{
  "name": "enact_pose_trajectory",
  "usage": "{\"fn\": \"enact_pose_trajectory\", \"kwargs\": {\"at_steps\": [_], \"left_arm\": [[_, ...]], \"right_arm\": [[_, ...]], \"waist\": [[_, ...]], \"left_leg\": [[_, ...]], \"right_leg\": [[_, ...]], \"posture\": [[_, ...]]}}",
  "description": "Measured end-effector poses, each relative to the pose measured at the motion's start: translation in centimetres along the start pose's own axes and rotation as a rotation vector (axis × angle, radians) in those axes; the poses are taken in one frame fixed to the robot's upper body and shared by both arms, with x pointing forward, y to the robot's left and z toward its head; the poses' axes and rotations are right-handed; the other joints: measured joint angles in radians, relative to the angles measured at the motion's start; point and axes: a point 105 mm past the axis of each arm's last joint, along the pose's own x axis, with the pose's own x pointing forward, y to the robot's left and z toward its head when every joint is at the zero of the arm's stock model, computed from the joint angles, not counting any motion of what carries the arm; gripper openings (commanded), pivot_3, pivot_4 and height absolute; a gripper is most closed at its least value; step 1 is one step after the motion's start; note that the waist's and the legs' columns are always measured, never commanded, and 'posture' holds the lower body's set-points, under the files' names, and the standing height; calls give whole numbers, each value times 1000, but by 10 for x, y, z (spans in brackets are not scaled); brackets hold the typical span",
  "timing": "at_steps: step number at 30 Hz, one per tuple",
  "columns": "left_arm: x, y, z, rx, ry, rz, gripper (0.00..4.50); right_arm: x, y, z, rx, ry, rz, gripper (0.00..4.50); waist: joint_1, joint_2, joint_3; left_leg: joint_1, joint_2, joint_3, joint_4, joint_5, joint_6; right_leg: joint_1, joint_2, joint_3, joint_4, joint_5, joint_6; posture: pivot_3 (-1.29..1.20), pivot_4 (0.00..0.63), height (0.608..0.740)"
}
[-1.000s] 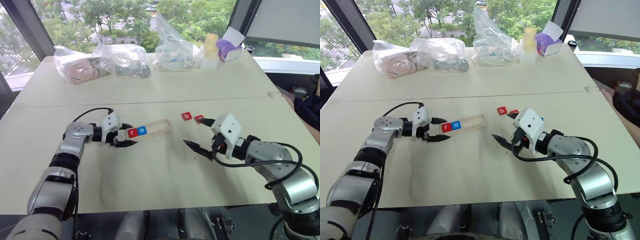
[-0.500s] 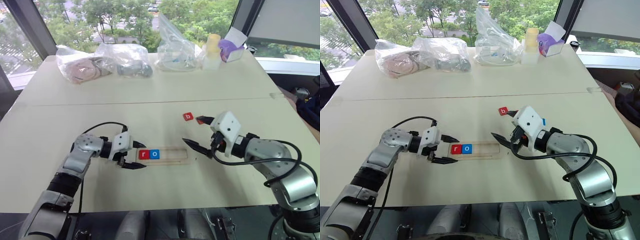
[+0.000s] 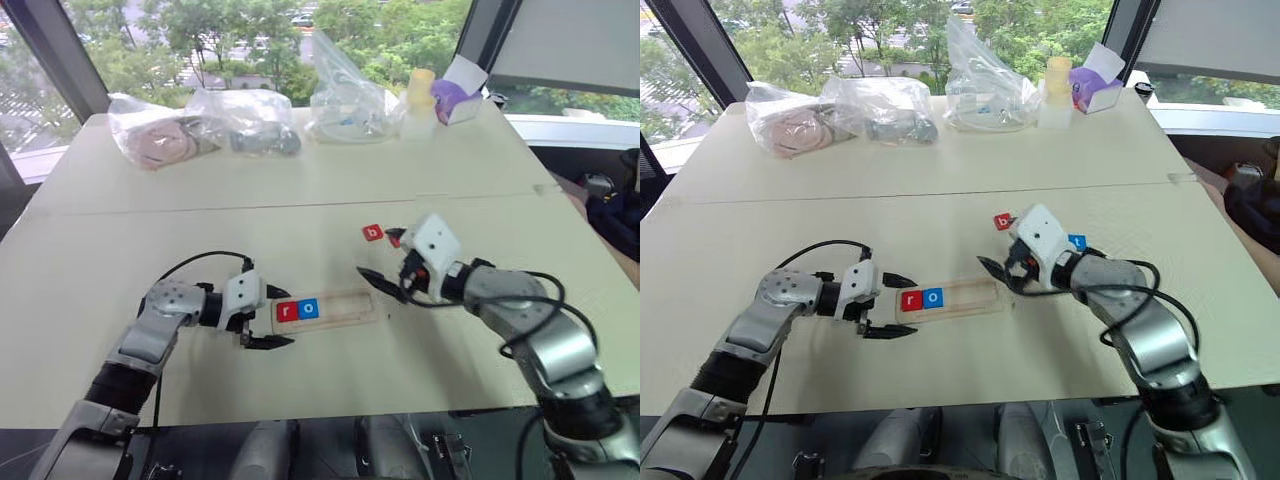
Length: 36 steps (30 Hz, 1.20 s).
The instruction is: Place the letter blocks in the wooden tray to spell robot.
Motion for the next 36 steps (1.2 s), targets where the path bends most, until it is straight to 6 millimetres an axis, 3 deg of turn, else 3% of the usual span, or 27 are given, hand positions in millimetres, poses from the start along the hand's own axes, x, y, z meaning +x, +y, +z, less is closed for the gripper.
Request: {"fn": "enact_pose_trajectory", "kwargs": {"at_steps": [4,12,17,27,30,32,36], "left_arm": [[-12,-2,-3,-25,18,33,4491],[-50,-2,-15,-58,65,163,4491],[-65,3,-3,-82,3,247,4491],[-63,-4,18,-111,-86,273,4491],[-62,-2,19,-116,-95,287,4500],[-62,-2,19,-118,-98,294,4500],[-61,0,20,-126,-102,308,4500]], "right_arm": [[25,-9,2,83,48,-73,4500],[63,-16,-20,265,183,-144,4500],[74,-20,-22,275,212,-175,4500],[77,-30,-28,263,256,-229,4500],[78,-30,-28,261,257,-229,3596],[78,-31,-27,258,261,-234,2618],[80,-30,-26,261,261,-228,2618]], "waist": [[-22,0,0],[-21,0,0],[-17,0,1],[-18,0,1],[-19,0,1],[-20,0,1],[-21,0,1]], "left_leg": [[0,0,1,-2,0,-1],[-4,1,2,-4,1,-2],[-5,0,2,-3,1,-2],[-5,0,2,-3,1,-2],[-5,0,2,-3,1,-2],[-5,0,2,-3,1,-2],[-5,0,2,-3,1,-3]], "right_leg": [[-3,1,2,1,1,-1],[-11,2,4,3,3,-3],[-11,2,3,3,3,-3],[-11,3,3,3,3,-3],[-11,3,3,3,3,-3],[-11,3,3,3,3,-3],[-11,3,3,4,3,-3]], "posture": [[0,150,740],[0,150,740],[0,150,740],[0,150,740],[0,150,740],[0,150,740],[0,150,740]]}}
